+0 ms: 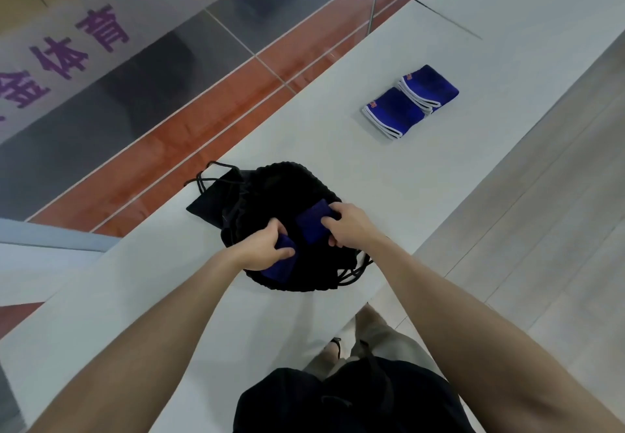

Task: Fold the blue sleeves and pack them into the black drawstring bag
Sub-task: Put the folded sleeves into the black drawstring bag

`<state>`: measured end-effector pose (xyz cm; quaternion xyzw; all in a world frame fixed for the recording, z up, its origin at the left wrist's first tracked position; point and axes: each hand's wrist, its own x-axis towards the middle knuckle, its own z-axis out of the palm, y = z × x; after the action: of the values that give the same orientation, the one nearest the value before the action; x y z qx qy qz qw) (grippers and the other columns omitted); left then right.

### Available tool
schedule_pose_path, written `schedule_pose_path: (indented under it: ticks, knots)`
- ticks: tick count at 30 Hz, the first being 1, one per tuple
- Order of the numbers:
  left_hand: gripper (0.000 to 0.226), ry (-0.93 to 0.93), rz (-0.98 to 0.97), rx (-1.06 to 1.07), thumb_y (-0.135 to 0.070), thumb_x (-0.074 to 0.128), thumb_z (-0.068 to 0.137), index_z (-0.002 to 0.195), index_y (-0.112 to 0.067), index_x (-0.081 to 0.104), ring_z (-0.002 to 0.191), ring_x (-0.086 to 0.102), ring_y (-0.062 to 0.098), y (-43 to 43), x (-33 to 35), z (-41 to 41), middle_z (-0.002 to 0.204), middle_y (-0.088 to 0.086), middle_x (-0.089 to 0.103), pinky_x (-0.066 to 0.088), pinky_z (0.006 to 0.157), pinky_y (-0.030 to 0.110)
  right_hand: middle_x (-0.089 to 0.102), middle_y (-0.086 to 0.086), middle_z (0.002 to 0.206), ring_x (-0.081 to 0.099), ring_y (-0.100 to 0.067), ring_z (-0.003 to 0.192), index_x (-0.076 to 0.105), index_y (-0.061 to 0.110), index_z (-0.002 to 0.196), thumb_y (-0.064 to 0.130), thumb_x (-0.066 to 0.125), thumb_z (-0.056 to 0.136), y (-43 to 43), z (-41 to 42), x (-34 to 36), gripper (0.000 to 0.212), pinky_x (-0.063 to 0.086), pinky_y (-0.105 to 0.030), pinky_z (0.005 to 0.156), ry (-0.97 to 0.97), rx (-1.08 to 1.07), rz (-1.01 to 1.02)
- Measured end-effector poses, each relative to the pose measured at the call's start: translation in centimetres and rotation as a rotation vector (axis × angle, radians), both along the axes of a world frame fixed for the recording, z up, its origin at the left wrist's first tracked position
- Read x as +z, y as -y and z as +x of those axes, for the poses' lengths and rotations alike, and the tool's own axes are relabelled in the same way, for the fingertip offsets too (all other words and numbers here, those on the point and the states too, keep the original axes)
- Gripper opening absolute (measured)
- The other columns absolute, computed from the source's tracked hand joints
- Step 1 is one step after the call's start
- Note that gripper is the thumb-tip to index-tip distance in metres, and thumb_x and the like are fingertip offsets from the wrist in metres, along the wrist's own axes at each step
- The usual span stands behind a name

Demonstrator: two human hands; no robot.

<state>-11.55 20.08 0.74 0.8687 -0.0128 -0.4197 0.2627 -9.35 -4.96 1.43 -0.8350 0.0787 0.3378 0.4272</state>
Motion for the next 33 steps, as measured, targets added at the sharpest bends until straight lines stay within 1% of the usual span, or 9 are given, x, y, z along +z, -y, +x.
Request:
schedule_pose_path:
  ticks: [5, 8, 13, 16, 18, 21, 23, 28, 33]
  knots:
    - [0.039, 0.150, -0.146, 0.260, -0.040, 0.086, 0.094, 0.127, -0.035, 0.068, 0.125, 0.064, 0.018, -0.3, -1.2, 0.5, 0.130, -0.003, 0.068, 0.055, 0.109, 0.040, 0.078, -0.010, 0.091, 0.063, -0.004, 0.042, 0.050, 0.017, 0.130, 0.027, 0.054, 0.108, 0.5, 0.0, -1.6, 0.024, 0.046, -0.018, 0.044, -0.052, -0.035, -0.083]
    - [0.046, 0.168, -0.113, 0.204, -0.035, 0.079, 0.101, 0.143, -0.029, 0.061, 0.137, 0.062, 0.022, 0.9, -1.6, 0.5, 0.144, 0.003, 0.068, 0.052, 0.115, 0.041, 0.078, -0.007, 0.077, 0.065, -0.009, 0.044, 0.056, 0.017, 0.128, 0.026, 0.059, 0.105, 0.7, 0.2, -2.2, 0.025, 0.050, -0.024, 0.051, -0.015, 0.003, -0.125]
    - [0.038, 0.098, 0.073, 0.005, -0.037, 0.073, 0.103, 0.132, -0.028, 0.050, 0.104, 0.070, 0.024, 1.3, -2.5, -0.4, 0.121, 0.003, 0.069, 0.061, 0.098, 0.048, 0.077, -0.008, 0.078, 0.078, -0.024, 0.067, 0.064, 0.020, 0.138, 0.029, 0.061, 0.104, 0.3, 0.3, -2.7, 0.035, 0.066, -0.035, 0.068, -0.038, 0.018, -0.159]
    - [0.037, 0.128, 0.081, 0.034, -0.038, 0.077, 0.100, 0.128, -0.028, 0.055, 0.101, 0.070, 0.021, 1.1, -2.8, -1.4, 0.115, 0.001, 0.069, 0.062, 0.095, 0.045, 0.078, -0.008, 0.082, 0.080, -0.028, 0.074, 0.067, 0.018, 0.131, 0.033, 0.068, 0.101, 0.0, -0.1, -2.6, 0.034, 0.068, -0.041, 0.075, -0.045, 0.044, -0.184]
    - [0.038, 0.269, 0.131, 0.043, -0.038, 0.080, 0.097, 0.126, -0.025, 0.059, 0.106, 0.070, 0.023, 1.4, -3.0, -2.4, 0.118, 0.000, 0.069, 0.060, 0.093, 0.043, 0.073, -0.006, 0.097, 0.075, -0.030, 0.086, 0.065, 0.015, 0.116, 0.040, 0.080, 0.093, -0.5, -0.6, -2.5, 0.037, 0.064, -0.043, 0.077, 0.095, 0.079, -0.285]
    - [0.039, 0.549, 0.254, -0.014, -0.038, 0.087, 0.087, 0.112, -0.023, 0.062, 0.100, 0.066, 0.022, 2.0, -2.7, -3.7, 0.106, -0.005, 0.065, 0.059, 0.082, 0.041, 0.061, -0.007, 0.120, 0.066, -0.031, 0.102, 0.058, 0.016, 0.124, 0.039, 0.087, 0.087, -1.1, -1.6, -2.5, 0.053, 0.060, -0.045, 0.082, 0.445, 0.209, -0.402]
    - [0.037, 0.593, 0.264, -0.034, -0.038, 0.088, 0.084, 0.103, -0.024, 0.059, 0.093, 0.063, 0.019, 2.4, -2.0, -4.5, 0.098, -0.009, 0.059, 0.058, 0.072, 0.038, 0.060, -0.007, 0.122, 0.063, -0.031, 0.109, 0.061, 0.017, 0.128, 0.034, 0.082, 0.093, -1.0, -2.2, -2.8, 0.045, 0.058, -0.044, 0.086, 0.600, 0.375, -0.426]
    - [0.034, 0.545, 0.276, -0.029, -0.043, 0.084, 0.089, 0.106, -0.024, 0.061, 0.101, 0.063, 0.019, 2.5, -0.7, -4.8, 0.104, -0.008, 0.058, 0.058, 0.072, 0.039, 0.063, -0.007, 0.120, 0.064, -0.032, 0.113, 0.065, 0.019, 0.135, 0.042, 0.067, 0.103, -0.5, -2.7, -2.4, 0.039, 0.056, -0.044, 0.092, 0.599, 0.480, -0.437]
    - [0.020, 0.609, 0.266, -0.011, -0.041, 0.074, 0.096, 0.108, -0.028, 0.066, 0.094, 0.065, 0.015, 3.3, 2.3, -2.6, 0.103, -0.011, 0.057, 0.057, 0.074, 0.037, 0.067, -0.003, 0.120, 0.069, -0.032, 0.106, 0.073, 0.018, 0.122, 0.036, 0.060, 0.106, 1.3, -1.6, 1.5, 0.028, 0.060, -0.046, 0.086, 0.599, 0.401, -0.324]
